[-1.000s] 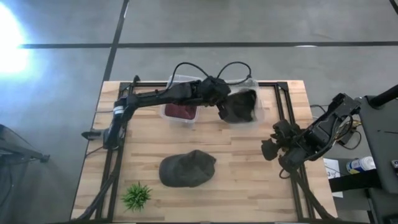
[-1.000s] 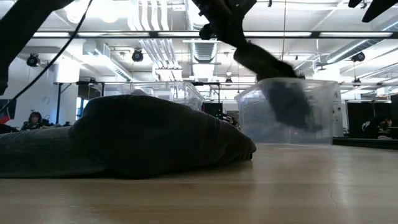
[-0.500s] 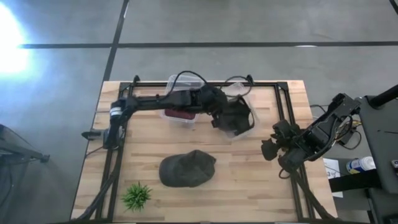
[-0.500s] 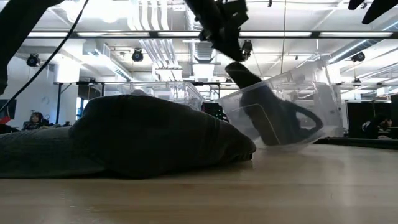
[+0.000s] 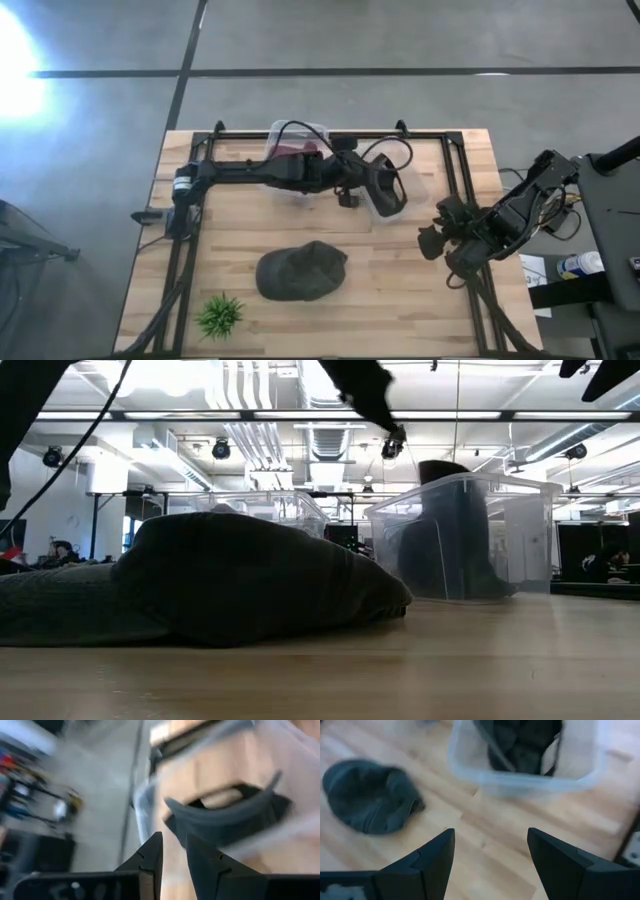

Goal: Pick & Place hat
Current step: Put the black cap into the right transparent bin

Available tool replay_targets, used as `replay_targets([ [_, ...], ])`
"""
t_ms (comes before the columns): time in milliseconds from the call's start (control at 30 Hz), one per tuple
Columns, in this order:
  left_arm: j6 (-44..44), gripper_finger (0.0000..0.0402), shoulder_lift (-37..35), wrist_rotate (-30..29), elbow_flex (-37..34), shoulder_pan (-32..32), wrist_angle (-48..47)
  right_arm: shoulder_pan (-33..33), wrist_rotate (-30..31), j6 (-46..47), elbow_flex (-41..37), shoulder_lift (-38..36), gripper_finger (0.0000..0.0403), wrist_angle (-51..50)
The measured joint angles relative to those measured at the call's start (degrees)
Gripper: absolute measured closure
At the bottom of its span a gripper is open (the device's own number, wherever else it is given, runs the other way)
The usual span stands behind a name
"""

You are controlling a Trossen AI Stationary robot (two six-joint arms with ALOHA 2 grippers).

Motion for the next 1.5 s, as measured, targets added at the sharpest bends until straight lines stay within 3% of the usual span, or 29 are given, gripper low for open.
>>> replay_targets([
  [133,-10.4,0.0323,-4.6,15.1,0.0,-0.3,-16.3,-0.2,-4.1,-2.6,-3.6,0.0,0.0156,7.5],
  [267,-22.4,0.0323,-10.0,28.3,-4.7,-1.3,-24.3,-1.6,-9.4,-3.8,-10.2,-0.4,0.0156,20.1],
  [533,-43.4,0.0323,-24.7,35.1,-27.0,-6.6,-27.9,-6.9,-19.7,-8.2,-27.2,0.2,0.0156,59.1],
  [767,-69.5,0.0323,-38.0,35.6,-53.6,-15.3,-15.5,-12.0,-20.5,-15.2,-32.9,6.0,0.0156,82.1],
  [1033,-94.9,0.0323,-46.6,35.6,-76.7,-24.3,12.0,-18.2,-27.5,-20.0,-29.0,19.7,0.0156,91.7],
  [1167,-101.1,0.0323,-46.5,35.0,-83.2,-26.2,20.6,-20.3,-27.7,-20.0,-26.5,25.9,0.0156,95.3],
  [1367,-104.5,0.0323,-47.0,34.7,-85.9,-29.4,18.0,-22.7,-28.7,-20.1,-21.9,31.4,0.0156,99.6],
  [1500,-109.4,0.0323,-47.0,28.2,-86.6,-30.3,18.4,-24.3,-30.0,-19.8,-18.3,36.2,0.0156,99.3],
])
